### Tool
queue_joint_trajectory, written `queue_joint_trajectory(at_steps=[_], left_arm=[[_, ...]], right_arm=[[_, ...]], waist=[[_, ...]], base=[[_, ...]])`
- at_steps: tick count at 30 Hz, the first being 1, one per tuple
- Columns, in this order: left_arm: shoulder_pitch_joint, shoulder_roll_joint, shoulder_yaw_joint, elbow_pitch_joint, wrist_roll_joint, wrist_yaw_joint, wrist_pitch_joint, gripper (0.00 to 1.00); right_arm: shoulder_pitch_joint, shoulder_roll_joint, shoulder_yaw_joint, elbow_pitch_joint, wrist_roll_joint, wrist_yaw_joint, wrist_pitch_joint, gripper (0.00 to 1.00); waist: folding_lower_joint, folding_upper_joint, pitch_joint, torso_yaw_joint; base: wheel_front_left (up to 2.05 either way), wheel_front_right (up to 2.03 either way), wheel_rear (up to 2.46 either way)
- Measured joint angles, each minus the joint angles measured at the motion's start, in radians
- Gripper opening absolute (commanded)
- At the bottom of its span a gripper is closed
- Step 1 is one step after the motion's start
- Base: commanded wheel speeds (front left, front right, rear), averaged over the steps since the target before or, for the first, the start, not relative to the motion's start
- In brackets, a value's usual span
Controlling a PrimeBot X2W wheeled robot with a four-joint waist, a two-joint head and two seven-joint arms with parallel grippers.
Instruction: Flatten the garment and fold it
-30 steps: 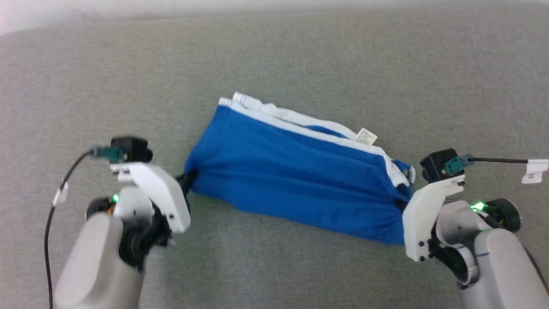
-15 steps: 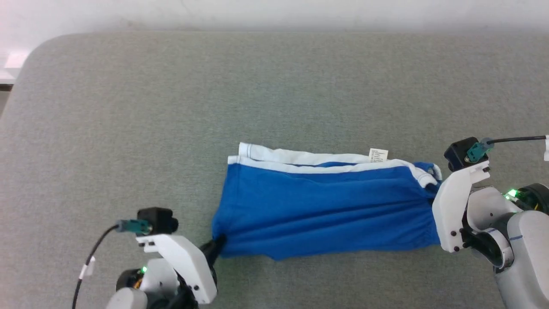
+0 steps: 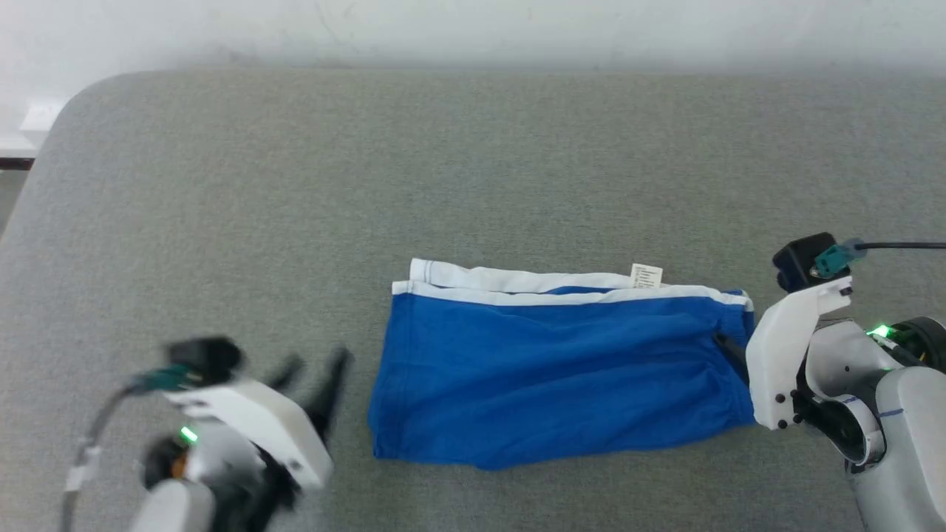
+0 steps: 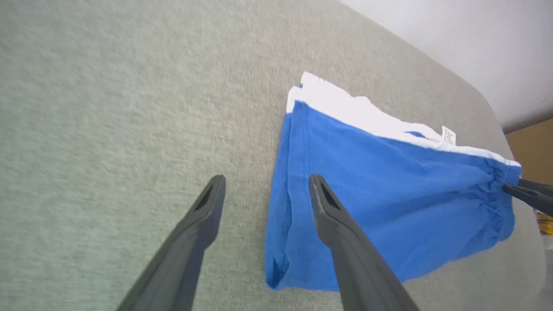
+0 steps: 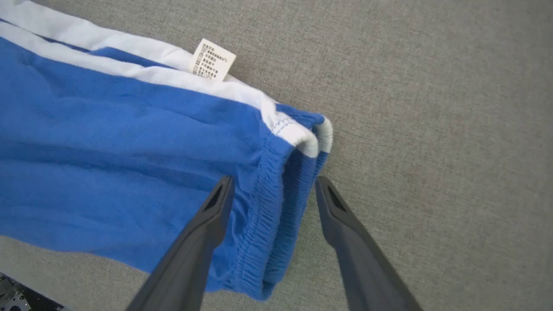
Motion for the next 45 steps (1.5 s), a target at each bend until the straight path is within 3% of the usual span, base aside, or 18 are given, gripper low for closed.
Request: queue_joint_trajectory(at_steps=[3, 10, 12, 17, 29, 30, 31, 32, 33, 40, 45], left_arm=[[-0.039, 0.013, 0.055, -0.028, 0.043, -0.009, -0.170, 1.00], [-0.102, 0.044, 0.110, 0.028, 0.177, -0.084, -0.607, 1.00], [-0.117, 0.044, 0.124, 0.060, 0.206, -0.090, -0.675, 1.00], [-0.129, 0.009, 0.161, 0.040, 0.281, -0.100, -0.701, 1.00], [-0.132, -0.098, 0.259, -0.045, 0.404, -0.178, -0.702, 1.00], [-0.132, -0.102, 0.264, -0.045, 0.407, -0.179, -0.701, 1.00], [-0.132, -0.106, 0.269, -0.045, 0.407, -0.184, -0.701, 1.00], [-0.132, -0.110, 0.274, -0.046, 0.410, -0.186, -0.701, 1.00], [-0.132, -0.113, 0.277, -0.047, 0.413, -0.187, -0.701, 1.00], [-0.132, -0.119, 0.290, -0.051, 0.439, -0.195, -0.701, 1.00], [-0.132, -0.119, 0.293, -0.053, 0.451, -0.195, -0.701, 1.00]], right_arm=[[0.017, 0.034, -0.043, -0.030, -0.013, 0.000, -0.028, 1.00], [0.044, 0.090, -0.107, -0.052, -0.080, 0.000, -0.046, 1.00], [0.044, 0.107, -0.114, -0.048, -0.094, 0.000, -0.054, 1.00], [0.034, 0.135, -0.122, 0.000, -0.119, 0.000, -0.067, 1.00], [-0.063, 0.163, -0.143, 0.137, -0.195, 0.000, -0.058, 1.00], [-0.067, 0.163, -0.142, 0.142, -0.195, -0.001, -0.054, 0.78], [-0.071, 0.163, -0.140, 0.145, -0.193, -0.001, -0.052, 0.78], [-0.074, 0.163, -0.140, 0.147, -0.189, -0.001, -0.052, 0.35], [-0.077, 0.163, -0.138, 0.149, -0.187, -0.001, -0.053, 0.00], [-0.085, 0.151, -0.171, 0.149, -0.153, 0.001, -0.028, 0.00], [-0.085, 0.071, -0.266, 0.161, -0.184, 0.001, 0.015, 0.00]], waist=[[0.0001, 0.0000, -0.003, -0.013], [0.0001, 0.0000, 0.007, -0.033], [0.0002, 0.0000, 0.016, -0.034], [0.0002, 0.0000, 0.040, -0.034], [0.0001, 0.0000, 0.104, -0.017], [0.0002, 0.0000, 0.106, -0.015], [0.0001, 0.0000, 0.107, -0.013], [0.0001, 0.0000, 0.109, -0.013], [0.0001, 0.0000, 0.109, -0.013], [0.0002, 0.0000, 0.106, -0.023], [0.0002, 0.0000, 0.099, -0.030]], base=[[0.00, 0.00, 0.00], [0.00, 0.00, 0.00], [0.00, 0.00, 0.00], [0.00, 0.00, 0.00], [0.00, 0.00, 0.00], [0.00, 0.00, 0.00], [0.00, 0.00, 0.00], [0.00, 0.00, 0.00], [0.00, 0.00, 0.00], [0.00, 0.00, 0.00], [0.00, 0.00, 0.00]])
